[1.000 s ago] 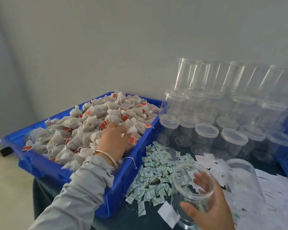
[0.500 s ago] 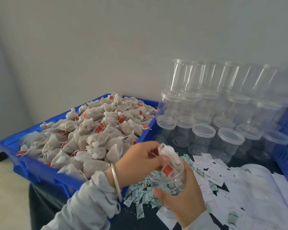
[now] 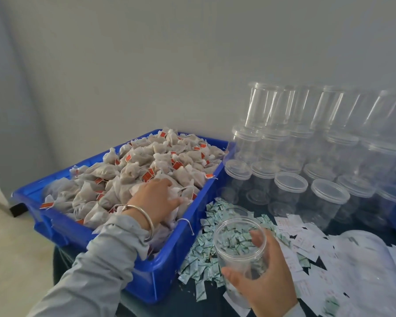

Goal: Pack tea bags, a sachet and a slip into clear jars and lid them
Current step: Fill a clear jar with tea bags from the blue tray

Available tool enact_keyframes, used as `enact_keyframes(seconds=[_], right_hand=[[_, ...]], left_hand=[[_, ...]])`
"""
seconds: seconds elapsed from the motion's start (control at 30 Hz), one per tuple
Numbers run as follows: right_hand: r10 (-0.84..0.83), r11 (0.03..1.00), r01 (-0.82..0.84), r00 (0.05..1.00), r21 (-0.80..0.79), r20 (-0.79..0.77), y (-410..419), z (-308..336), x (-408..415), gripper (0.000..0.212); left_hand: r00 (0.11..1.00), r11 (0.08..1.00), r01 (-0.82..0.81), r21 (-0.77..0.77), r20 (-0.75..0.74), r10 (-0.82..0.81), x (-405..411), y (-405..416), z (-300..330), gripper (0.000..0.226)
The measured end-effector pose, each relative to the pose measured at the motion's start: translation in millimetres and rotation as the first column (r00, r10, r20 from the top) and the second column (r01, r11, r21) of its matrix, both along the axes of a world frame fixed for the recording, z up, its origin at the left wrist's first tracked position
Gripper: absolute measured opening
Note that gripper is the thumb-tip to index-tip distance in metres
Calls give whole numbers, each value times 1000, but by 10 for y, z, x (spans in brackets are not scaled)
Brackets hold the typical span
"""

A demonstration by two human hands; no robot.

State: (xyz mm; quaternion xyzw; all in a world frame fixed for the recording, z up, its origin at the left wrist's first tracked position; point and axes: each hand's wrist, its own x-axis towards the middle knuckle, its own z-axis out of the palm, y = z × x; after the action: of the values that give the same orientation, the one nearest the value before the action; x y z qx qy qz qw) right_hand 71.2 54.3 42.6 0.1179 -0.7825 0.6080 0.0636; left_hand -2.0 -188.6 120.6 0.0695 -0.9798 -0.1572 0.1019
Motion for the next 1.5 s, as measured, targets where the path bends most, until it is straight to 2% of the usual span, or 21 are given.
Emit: enact_keyframes(seconds=[0.13, 0.2, 0.27, 0.37, 0.43, 0.5, 0.6, 0.63, 0.67, 0.73, 0.83, 0.93, 1.03, 1.07, 1.13, 1.2, 1.27, 1.33, 1.4, 1.5], right_hand=[[15, 998, -14, 1000, -66, 13, -26, 3, 31, 105], [7, 998, -6, 1000, -59, 16, -28, 9, 40, 104], [5, 999, -5, 1000, -35, 10, -20, -4, 39, 105], [-14, 999, 14, 1000, -36, 8, 7, -55, 5, 103], [-13, 1000, 13, 1000, -19, 6, -4, -73, -11, 100], [-6, 1000, 6, 1000, 11, 7, -32, -69, -18, 101], [5, 1000, -5, 1000, -7, -16, -66, -39, -16, 101], [-3, 1000, 3, 1000, -6, -28, -95, -24, -23, 100], [-11, 1000, 11, 999, -6, -43, -117, -7, -31, 98], [-28, 1000, 27, 996, -12, -80, -127, -6, -62, 91], [-3, 998, 1, 999, -58, -33, -98, -7, -34, 94], [-30, 999, 28, 998, -47, -55, -18, -77, -1, 96], [-43, 999, 42, 999, -31, -25, -1, -129, -4, 93], [-48, 999, 48, 999, -22, -19, -2, -140, -10, 94], [-65, 998, 65, 998, -11, -10, -15, -151, -28, 95], [-80, 997, 80, 997, -15, -5, -34, -168, -50, 93], [-88, 996, 88, 996, -2, 0, -50, -194, -66, 88], [-91, 995, 91, 996, -27, 7, -51, -241, -76, 81], [-91, 994, 90, 996, -60, -18, -41, -304, -85, 79], [-77, 992, 73, 996, -104, -37, -23, -388, -115, 96]], left_hand=[[1000, 996, -11, -90, -22, 9, -136, 30, -70, 25], [999, 992, 22, -125, 27, -19, -141, 21, -65, 18], [998, 998, 46, -51, 38, -44, -109, 21, -21, 18], [984, 979, 82, 189, -174, -49, 44, 63, 153, 7], [943, 915, 195, 355, -324, -75, 186, 148, 299, 7], [908, 794, 348, 499, -389, -153, 318, 267, 433, 7], [872, 573, 489, 658, -351, -341, 465, 472, 524, 12], [855, 542, 509, 669, -320, -408, 494, 537, 515, 14], [834, 542, 528, 654, -279, -477, 519, 597, 488, 16], [788, 620, 580, 528, -170, -592, 549, 685, 392, 19], [776, 701, 616, 358, -123, -619, 553, 703, 270, 32], [840, 768, 542, 340, -195, -506, 487, 549, 250, 36], [949, 948, 282, 144, -186, -254, 327, 258, 226, 25], [972, 982, 182, 57, -161, -171, 278, 168, 213, 26], [996, 995, 82, -64, -37, -85, 216, 53, 187, 29], [988, 988, 82, -132, 140, -63, 206, 38, 150, 28], [972, 974, 111, -196, 224, -66, 208, 66, 117, 20], [970, 969, 118, -216, 234, -66, 199, 91, 95, 13], [972, 968, 131, -214, 218, -83, 184, 98, 80, 19], [996, 993, 91, -69, 23, -89, 195, 81, 77, 14]])
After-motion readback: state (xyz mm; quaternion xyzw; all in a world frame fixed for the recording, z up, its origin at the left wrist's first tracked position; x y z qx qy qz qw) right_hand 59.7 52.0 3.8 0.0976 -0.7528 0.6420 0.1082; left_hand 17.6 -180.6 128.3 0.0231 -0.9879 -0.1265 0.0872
